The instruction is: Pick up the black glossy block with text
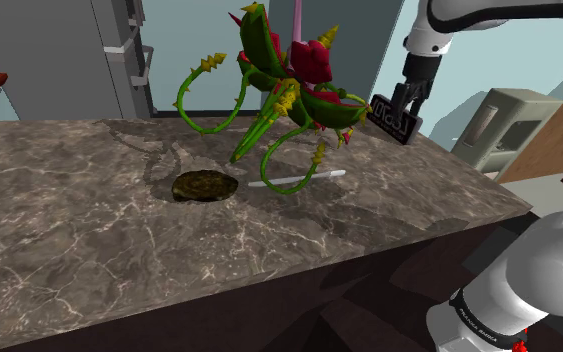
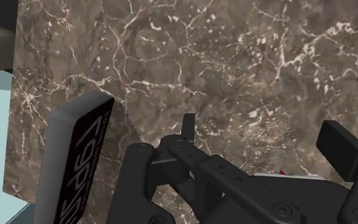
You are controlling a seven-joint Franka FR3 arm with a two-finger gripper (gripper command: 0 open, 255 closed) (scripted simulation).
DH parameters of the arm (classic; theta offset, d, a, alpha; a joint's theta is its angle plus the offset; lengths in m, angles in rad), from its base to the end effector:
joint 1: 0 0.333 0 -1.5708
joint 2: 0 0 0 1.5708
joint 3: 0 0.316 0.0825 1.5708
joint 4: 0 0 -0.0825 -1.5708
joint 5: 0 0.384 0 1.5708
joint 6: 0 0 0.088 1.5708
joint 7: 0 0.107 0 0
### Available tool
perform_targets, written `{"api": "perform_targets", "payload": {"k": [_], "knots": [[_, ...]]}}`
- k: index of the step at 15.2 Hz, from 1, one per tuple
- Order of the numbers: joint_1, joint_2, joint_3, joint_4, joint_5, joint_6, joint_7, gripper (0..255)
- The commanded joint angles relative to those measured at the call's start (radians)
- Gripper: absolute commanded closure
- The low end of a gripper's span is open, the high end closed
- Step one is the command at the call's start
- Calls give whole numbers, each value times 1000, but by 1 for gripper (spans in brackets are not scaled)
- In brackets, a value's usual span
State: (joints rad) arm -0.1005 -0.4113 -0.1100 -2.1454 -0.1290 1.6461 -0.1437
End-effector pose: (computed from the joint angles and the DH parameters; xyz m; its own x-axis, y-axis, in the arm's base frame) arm 0.4074 -0.1065 0.5594 0.9939 -0.0435 -0.1012 -0.0366 -0.9969 0.0695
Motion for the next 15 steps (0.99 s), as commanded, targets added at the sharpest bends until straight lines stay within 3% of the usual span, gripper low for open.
{"api": "perform_targets", "payload": {"k": [1, 8, 15], "knots": [[-17, 75, -32, 66, 5, 6, -14, 0], [-75, 327, -126, 323, 59, -22, -63, 0], [-163, 605, -204, 647, 160, -106, -118, 0]]}}
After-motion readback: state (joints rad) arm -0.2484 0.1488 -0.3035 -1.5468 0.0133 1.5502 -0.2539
